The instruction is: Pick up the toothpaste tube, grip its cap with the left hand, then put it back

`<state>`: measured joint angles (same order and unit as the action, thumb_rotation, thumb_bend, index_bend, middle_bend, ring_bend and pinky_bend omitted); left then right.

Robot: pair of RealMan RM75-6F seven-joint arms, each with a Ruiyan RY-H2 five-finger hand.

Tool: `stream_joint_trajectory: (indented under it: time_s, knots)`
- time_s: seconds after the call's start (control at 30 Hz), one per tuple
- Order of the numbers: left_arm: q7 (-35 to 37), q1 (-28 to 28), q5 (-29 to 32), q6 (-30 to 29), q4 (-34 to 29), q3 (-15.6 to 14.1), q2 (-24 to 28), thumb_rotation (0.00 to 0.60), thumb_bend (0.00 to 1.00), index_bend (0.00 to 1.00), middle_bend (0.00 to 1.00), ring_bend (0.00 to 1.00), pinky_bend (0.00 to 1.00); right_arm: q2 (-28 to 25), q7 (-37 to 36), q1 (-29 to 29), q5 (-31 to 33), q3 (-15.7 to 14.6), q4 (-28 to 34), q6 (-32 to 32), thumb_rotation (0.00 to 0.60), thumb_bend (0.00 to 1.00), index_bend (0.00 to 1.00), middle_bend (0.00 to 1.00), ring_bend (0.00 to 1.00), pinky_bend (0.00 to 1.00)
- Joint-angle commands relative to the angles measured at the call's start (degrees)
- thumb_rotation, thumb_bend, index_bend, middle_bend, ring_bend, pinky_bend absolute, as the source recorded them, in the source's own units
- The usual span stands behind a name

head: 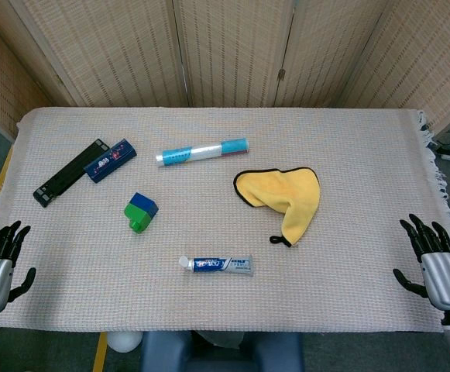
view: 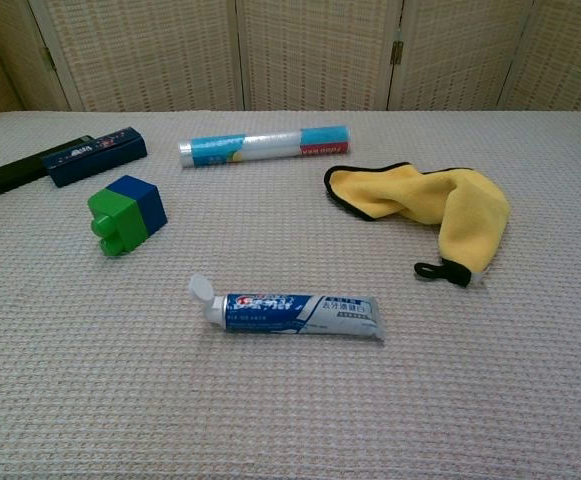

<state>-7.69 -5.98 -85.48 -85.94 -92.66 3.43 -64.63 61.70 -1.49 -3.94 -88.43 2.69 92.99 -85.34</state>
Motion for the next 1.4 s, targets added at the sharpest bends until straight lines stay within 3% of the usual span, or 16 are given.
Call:
stream_joint_trajectory:
  time_s: [0.03,0.53,0.93,1.13,1.4]
  knots:
    - [-0.34,0.04,-0.14,-0.14,0.09,0.02,-0.18,0.6,0.46,0.07,0.07,0.05,0.0,-0.11,-0.34,-0.03,-0.24,-0.05,0.06,-0.07,0.6,0.31,0.0,0.06,0.12,0.0]
    - [-0.19,0.62,-0.08,0.23,-1.22,-0.9,1.22,0.6,0.46,0.12,0.09,0.07,0.0,-0.34,-1.02,-1.52,-3.28,-0.82,1.36,1.12,0.6,0.31,0.0,0.07,0.14,0.0]
    - [0.77,1.14,-0.95,-0.56,-1.27,-1.32,1.65,0.6,0.46,0.12,0.09,0.07,0.0,1.48,1.21,-13.02,-11.32,-1.26,9.44,14.82,0.6,0.31,0.07,0.14,0.2,0.06]
    - [0.83,1.38,-1.74,-1.08,-1.42,-1.6,2.04,0.6,0.46,0.12,0.09,0.07,0.0,6.88,5.69,-20.74,-8.63,1.23,12.13,25.47,0.6,0.31,0.11,0.18,0.22,0.09]
    - [0.65,1.78,-2.73,-2.24,-2.24,-1.66,2.78,0.6,0.46,0.12,0.09,0.07,0.0,17.12,13.2,-30.34,3.25,6.14,10.68,38.03,0.6,0.31,0.16,0.19,0.24,0.13]
